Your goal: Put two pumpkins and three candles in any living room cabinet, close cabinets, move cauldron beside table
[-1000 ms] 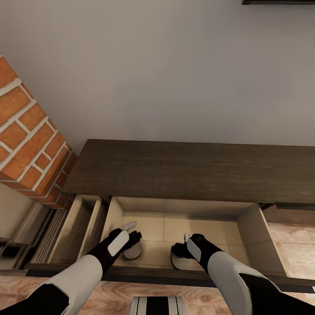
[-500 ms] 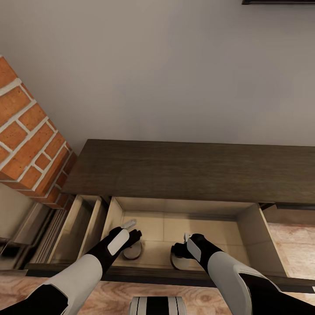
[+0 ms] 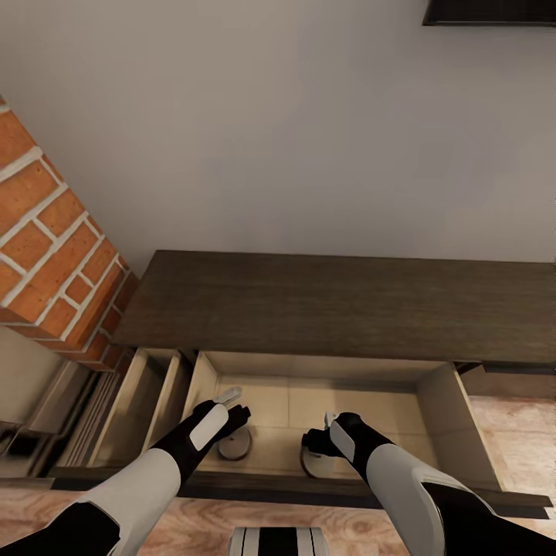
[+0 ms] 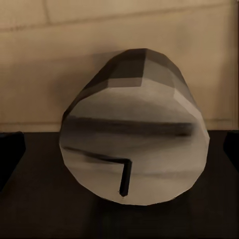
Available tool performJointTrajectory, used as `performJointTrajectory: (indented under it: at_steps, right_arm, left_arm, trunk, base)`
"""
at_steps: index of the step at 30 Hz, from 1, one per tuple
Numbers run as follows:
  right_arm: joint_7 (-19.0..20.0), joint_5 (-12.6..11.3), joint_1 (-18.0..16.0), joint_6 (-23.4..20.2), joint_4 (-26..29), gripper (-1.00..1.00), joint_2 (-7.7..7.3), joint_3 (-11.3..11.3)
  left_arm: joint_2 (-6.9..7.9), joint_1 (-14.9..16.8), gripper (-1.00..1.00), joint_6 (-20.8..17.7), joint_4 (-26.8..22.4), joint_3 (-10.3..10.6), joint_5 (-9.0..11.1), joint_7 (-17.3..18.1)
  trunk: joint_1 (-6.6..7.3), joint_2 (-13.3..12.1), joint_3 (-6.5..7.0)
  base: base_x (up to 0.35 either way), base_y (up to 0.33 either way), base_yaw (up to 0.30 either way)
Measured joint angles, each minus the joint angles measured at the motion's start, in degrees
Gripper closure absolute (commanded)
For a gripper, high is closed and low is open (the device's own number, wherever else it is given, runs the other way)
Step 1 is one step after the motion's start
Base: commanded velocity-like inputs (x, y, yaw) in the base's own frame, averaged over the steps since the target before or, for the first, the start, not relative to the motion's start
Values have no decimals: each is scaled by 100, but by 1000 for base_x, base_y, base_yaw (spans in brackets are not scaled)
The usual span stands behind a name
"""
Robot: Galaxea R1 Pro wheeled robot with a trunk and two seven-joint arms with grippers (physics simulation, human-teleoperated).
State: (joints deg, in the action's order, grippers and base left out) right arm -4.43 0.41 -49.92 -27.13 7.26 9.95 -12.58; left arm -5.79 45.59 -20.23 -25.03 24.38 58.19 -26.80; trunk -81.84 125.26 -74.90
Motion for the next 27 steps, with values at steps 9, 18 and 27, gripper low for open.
performJointTrajectory:
  at_steps: [9,18,27]
  right_arm:
    - [10,0,0,0,2,-100,0,3]
    - [48,0,0,-9,165,-100,0,3]
    - [188,-5,0,-178,479,-100,-1,-1]
  left_arm:
    - [-6,0,-100,-9,6,-1,0,0]
    - [-13,0,-100,-9,0,-8,0,-6]
    - [-16,0,-100,-9,-1,-18,0,-9]
  trunk:
    - [198,-361,162]
    - [395,-722,323]
    - [593,-1083,485]
  base:
    - [0,0,0]
    - [0,0,0]
    - [0,0,0]
